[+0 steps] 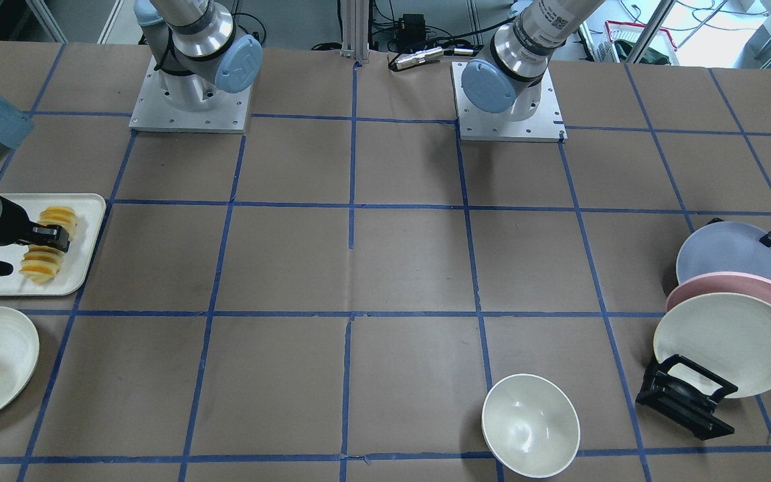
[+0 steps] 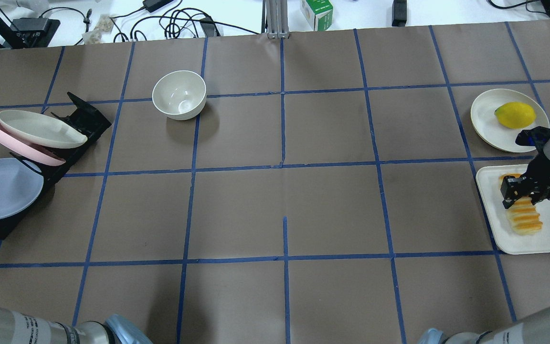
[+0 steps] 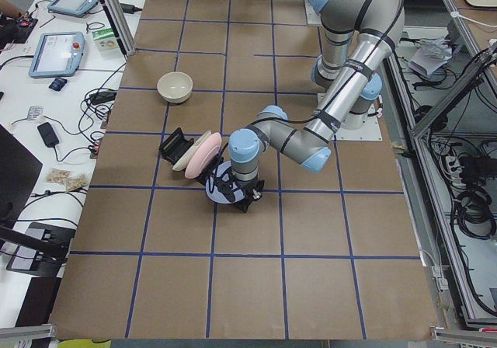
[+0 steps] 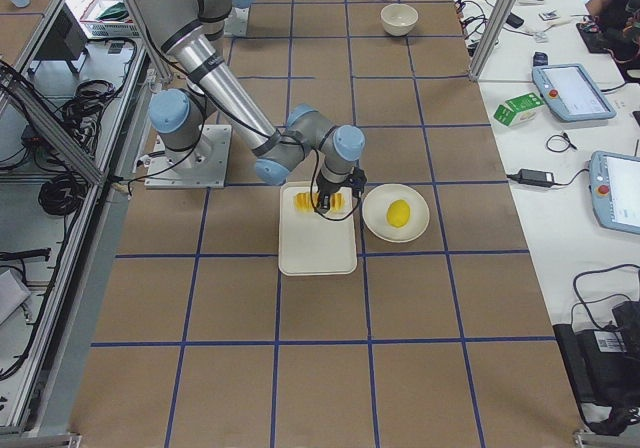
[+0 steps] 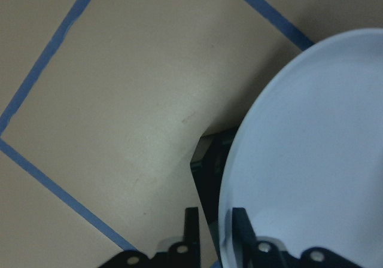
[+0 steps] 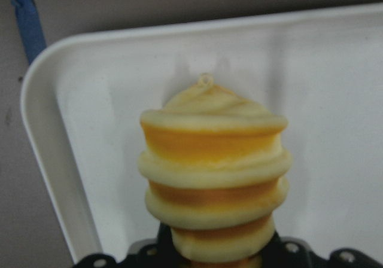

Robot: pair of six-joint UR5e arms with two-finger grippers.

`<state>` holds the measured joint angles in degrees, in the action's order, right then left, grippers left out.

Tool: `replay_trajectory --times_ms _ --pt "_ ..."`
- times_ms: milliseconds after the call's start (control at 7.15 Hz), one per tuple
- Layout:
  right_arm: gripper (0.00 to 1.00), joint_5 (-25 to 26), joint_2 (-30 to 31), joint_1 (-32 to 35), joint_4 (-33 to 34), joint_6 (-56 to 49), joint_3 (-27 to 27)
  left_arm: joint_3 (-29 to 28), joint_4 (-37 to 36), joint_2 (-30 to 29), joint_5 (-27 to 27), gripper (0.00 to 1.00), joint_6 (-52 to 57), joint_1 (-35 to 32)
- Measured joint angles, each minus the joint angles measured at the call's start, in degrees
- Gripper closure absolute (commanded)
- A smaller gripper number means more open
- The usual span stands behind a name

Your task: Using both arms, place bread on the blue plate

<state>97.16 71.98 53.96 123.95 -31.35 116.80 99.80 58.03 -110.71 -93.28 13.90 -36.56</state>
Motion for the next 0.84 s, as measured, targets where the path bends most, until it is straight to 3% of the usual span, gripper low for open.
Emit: replay_trajectory --times_ms 559,839 --pt "1.0 1.2 5.6 0.5 -1.1 0.1 -0.8 -1.3 2.5 1.8 -0.5 1.0 2.0 0.2" --pt "1.0 1.0 7.8 1.0 -6.3 0.5 -4.2 -1.5 5.8 3.9 -2.6 1.0 4.9 1.4"
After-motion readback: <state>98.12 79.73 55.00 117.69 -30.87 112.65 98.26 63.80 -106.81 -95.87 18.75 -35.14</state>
